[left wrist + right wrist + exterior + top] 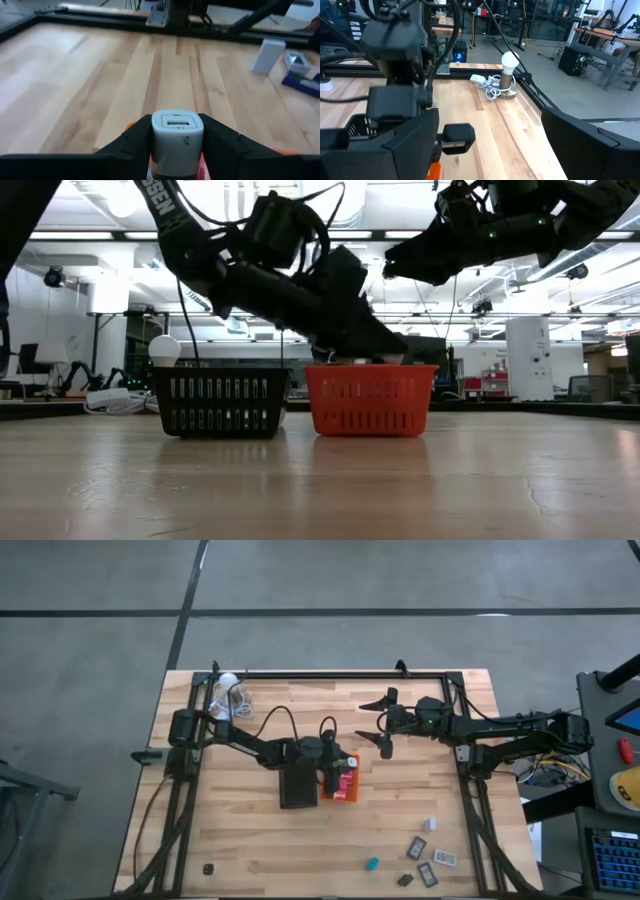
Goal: Pick & Place Office items
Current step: Put the right white charger adapter into the orange bin
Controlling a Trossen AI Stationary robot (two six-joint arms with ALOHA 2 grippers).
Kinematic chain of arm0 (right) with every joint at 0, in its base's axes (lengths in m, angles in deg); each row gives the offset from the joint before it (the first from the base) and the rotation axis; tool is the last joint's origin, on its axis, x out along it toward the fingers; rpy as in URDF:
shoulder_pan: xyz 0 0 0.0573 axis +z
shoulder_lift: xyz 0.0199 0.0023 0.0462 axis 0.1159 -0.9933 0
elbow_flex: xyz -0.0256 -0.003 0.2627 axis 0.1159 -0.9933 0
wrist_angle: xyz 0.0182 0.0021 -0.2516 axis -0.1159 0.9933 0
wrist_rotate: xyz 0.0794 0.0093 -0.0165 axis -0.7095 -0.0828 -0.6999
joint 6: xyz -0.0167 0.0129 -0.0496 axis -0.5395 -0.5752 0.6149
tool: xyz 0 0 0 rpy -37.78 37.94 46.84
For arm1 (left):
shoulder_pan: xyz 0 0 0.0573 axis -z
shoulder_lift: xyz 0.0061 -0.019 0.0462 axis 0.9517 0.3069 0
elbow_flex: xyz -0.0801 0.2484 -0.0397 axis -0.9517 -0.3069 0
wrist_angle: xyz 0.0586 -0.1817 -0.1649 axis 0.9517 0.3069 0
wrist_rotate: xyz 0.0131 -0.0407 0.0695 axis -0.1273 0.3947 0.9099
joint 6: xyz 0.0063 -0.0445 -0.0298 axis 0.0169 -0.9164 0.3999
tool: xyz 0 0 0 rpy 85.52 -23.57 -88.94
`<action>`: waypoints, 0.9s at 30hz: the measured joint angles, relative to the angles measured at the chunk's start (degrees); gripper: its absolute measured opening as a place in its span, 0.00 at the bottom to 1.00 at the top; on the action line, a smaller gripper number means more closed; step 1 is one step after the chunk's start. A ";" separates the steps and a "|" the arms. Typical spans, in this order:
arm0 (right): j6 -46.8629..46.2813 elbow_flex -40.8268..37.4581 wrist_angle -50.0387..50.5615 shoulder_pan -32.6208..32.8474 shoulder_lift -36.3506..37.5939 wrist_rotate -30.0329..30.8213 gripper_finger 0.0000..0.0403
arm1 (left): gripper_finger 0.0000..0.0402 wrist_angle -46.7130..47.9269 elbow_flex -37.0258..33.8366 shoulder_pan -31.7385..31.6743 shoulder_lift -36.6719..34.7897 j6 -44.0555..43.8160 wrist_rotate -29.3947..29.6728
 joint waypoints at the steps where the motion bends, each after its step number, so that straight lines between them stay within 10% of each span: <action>1: -0.01 0.00 0.00 0.00 0.00 0.00 0.87 | 0.37 0.28 0.02 0.00 0.33 -0.08 -0.12; 27: -0.01 0.00 -0.06 -0.04 -0.04 0.00 0.85 | 0.43 0.90 -0.20 0.00 0.76 -0.63 -0.61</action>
